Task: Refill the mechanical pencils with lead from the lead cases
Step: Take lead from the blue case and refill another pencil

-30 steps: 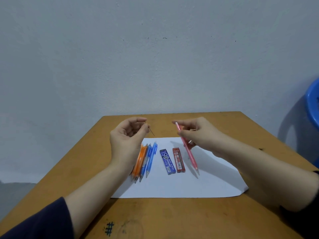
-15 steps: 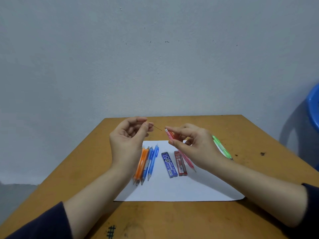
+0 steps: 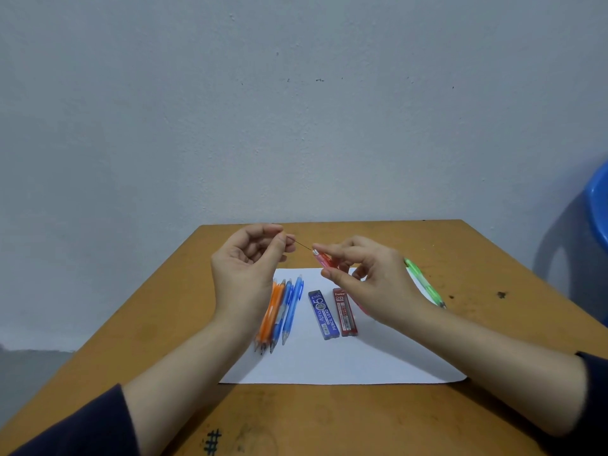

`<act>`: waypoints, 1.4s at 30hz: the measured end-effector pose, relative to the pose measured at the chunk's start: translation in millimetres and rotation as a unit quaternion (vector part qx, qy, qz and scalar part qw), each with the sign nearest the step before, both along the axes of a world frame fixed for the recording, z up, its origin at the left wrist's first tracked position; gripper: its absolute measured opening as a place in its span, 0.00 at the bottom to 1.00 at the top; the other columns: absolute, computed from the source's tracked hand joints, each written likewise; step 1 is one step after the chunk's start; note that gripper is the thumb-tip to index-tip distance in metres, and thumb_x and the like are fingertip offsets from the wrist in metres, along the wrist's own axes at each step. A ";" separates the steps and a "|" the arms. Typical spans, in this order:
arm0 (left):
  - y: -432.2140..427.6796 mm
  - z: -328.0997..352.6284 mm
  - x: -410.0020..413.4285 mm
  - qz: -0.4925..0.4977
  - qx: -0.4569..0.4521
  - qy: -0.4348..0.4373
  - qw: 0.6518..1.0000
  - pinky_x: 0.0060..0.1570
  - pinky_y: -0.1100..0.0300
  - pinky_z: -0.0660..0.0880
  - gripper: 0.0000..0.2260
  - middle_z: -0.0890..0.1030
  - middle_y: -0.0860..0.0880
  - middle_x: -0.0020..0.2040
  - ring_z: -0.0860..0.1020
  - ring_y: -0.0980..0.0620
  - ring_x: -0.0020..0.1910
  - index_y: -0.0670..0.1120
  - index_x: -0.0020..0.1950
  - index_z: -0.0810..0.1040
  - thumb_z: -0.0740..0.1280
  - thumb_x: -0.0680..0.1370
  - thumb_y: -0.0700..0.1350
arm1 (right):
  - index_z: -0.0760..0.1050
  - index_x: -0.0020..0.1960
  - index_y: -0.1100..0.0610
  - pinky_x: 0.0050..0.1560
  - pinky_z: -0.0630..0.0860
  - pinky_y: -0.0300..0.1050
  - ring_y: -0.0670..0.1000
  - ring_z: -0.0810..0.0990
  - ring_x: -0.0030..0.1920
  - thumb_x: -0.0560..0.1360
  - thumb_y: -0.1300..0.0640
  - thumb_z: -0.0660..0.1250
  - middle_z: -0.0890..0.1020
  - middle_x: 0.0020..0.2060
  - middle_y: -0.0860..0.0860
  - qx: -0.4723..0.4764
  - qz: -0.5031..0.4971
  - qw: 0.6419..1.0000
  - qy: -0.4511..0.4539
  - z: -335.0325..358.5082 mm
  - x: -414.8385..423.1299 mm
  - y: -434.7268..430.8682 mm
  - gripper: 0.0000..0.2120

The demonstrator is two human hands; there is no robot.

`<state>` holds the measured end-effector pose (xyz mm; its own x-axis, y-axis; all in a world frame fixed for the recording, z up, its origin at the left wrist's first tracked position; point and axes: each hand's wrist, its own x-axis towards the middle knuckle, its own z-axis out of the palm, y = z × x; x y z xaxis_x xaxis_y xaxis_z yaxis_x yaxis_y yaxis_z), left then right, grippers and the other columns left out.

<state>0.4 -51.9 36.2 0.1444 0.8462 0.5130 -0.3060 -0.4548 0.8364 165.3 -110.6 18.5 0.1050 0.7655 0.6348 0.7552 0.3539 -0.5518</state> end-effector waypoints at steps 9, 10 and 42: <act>-2.2 -0.5 1.4 -0.011 0.009 0.016 1.000 0.40 0.67 0.77 0.03 0.84 0.47 0.39 0.83 0.53 0.39 0.40 0.47 0.79 0.68 0.75 0.34 | 0.74 0.62 0.43 0.38 0.78 0.45 0.45 0.77 0.43 0.73 0.59 0.71 0.76 0.41 0.41 0.013 0.017 1.000 -0.002 -0.1 -2.5 0.0 0.21; -2.4 -0.5 1.5 -0.012 0.012 0.019 1.000 0.40 0.67 0.77 0.03 0.84 0.47 0.39 0.83 0.53 0.39 0.40 0.47 0.79 0.68 0.75 0.34 | 0.75 0.62 0.44 0.39 0.78 0.46 0.46 0.77 0.43 0.73 0.59 0.71 0.77 0.41 0.41 0.013 0.017 1.000 0.000 -0.4 -2.3 0.2 0.21; -4.1 0.0 -0.5 0.035 0.064 0.044 0.996 0.42 0.67 0.78 0.05 0.84 0.50 0.38 0.83 0.54 0.40 0.45 0.45 0.81 0.70 0.74 0.36 | 0.76 0.59 0.45 0.35 0.76 0.42 0.47 0.78 0.41 0.71 0.60 0.72 0.79 0.41 0.44 0.072 0.027 0.997 -0.002 -2.9 -2.5 0.0 0.19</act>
<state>-0.1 -56.0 36.2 0.1367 0.7842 0.6052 -0.1970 -0.5772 0.7925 162.8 -110.5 15.6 0.0633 0.6710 0.7388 0.7348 0.4696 -0.4895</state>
